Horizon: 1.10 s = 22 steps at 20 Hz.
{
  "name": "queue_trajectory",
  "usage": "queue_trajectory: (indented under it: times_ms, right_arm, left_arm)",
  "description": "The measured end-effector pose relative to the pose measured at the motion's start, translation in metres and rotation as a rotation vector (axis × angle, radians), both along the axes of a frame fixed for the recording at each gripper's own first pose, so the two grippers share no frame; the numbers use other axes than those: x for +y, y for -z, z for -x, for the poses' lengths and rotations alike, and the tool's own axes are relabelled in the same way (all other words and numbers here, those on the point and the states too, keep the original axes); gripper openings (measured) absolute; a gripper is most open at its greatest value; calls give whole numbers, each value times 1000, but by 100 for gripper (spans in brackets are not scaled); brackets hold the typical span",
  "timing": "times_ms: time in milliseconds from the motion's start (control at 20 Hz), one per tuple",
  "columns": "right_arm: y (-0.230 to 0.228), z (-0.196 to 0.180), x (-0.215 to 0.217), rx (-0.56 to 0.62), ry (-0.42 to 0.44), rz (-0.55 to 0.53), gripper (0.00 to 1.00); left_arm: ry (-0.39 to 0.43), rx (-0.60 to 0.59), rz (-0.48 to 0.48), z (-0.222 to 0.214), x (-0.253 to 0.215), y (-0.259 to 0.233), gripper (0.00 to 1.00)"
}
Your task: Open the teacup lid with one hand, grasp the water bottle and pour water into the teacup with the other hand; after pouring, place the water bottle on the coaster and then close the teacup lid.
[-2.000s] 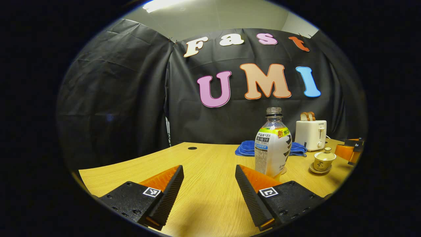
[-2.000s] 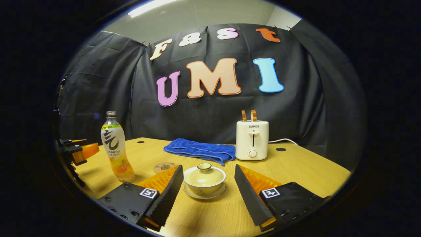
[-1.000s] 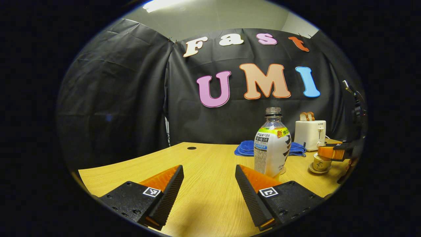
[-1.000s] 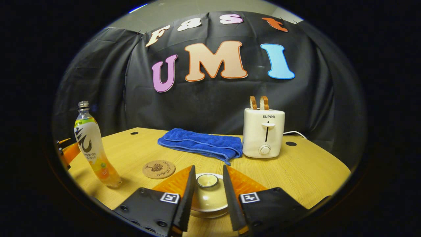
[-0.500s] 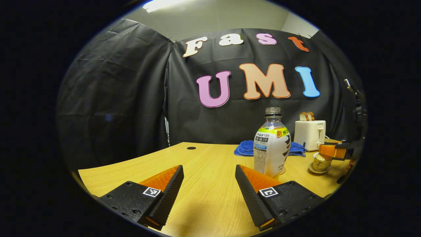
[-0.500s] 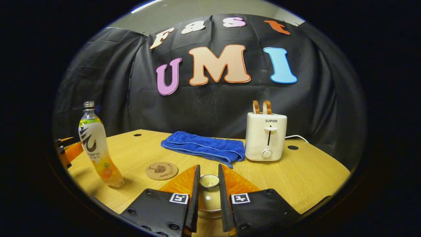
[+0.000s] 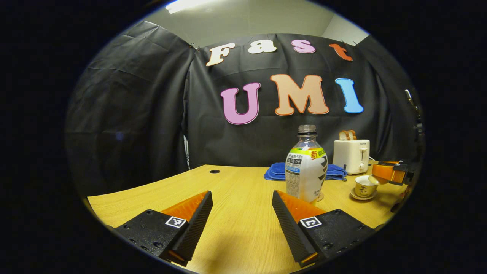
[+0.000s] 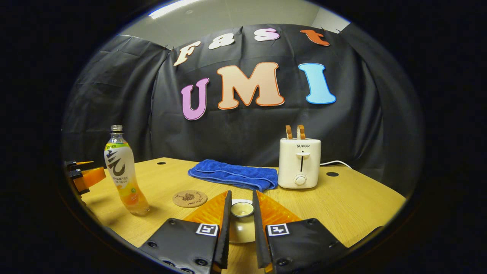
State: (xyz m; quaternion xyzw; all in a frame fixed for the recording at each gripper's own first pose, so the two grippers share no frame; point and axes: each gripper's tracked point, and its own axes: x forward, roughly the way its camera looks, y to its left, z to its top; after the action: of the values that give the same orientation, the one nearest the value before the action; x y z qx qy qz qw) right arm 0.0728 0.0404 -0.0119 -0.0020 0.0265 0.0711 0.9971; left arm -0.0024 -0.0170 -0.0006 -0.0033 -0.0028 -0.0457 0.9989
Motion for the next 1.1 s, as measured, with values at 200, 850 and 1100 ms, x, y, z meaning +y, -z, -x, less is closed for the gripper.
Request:
queue_trajectory:
  times_ms: [200, 850, 1100]
  right_arm:
    - [-7, 15, -13, -38, 21, -5, 31]
    - [-11, 45, -51, -49, 109, -5, 34]
    - [-10, 51, -55, -49, 97, -6, 31]
  left_arm:
    - [74, -5, 3, 6, -13, -1, 92]
    - [375, 24, 2, 9, -78, 4, 92]
    - [388, 82, -7, -18, -95, 12, 92]
